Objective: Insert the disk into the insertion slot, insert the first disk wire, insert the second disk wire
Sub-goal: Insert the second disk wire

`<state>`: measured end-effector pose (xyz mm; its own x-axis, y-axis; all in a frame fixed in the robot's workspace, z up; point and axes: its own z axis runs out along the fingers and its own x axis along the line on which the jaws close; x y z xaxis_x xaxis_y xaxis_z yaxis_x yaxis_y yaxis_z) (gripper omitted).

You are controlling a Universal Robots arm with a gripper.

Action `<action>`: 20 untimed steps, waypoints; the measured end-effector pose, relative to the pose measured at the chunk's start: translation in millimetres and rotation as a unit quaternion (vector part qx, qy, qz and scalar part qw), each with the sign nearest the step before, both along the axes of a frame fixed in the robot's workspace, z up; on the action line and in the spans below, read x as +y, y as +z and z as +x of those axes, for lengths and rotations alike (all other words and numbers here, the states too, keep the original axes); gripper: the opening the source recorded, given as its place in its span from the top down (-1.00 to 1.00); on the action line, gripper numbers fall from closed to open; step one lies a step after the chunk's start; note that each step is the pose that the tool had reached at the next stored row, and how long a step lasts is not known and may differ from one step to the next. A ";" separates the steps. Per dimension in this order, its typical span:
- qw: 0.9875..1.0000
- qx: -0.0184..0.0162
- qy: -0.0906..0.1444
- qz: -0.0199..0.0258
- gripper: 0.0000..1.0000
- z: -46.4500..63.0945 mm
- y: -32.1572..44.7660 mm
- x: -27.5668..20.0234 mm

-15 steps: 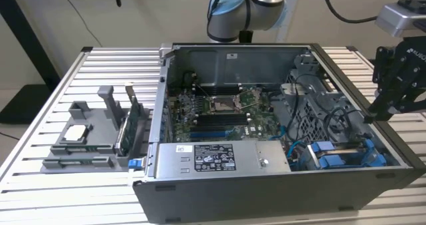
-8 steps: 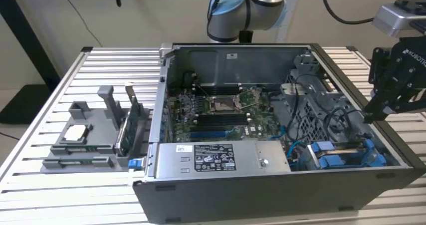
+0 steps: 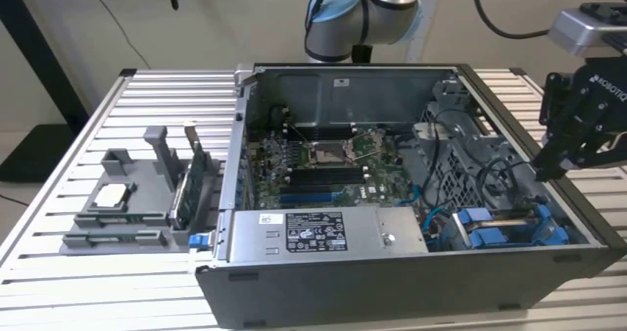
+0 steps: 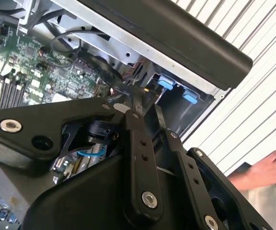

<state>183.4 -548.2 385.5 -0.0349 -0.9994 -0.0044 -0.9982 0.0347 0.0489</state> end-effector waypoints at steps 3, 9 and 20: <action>1.000 0.002 0.000 0.000 0.47 3.3 -0.6 0.0; 1.000 0.013 0.000 0.000 0.47 5.3 -4.2 0.0; 1.000 0.016 0.000 0.000 0.65 5.7 -5.8 0.0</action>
<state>189.2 -548.2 379.7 -0.0351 -0.9994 -0.0032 -0.9961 0.0347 0.0811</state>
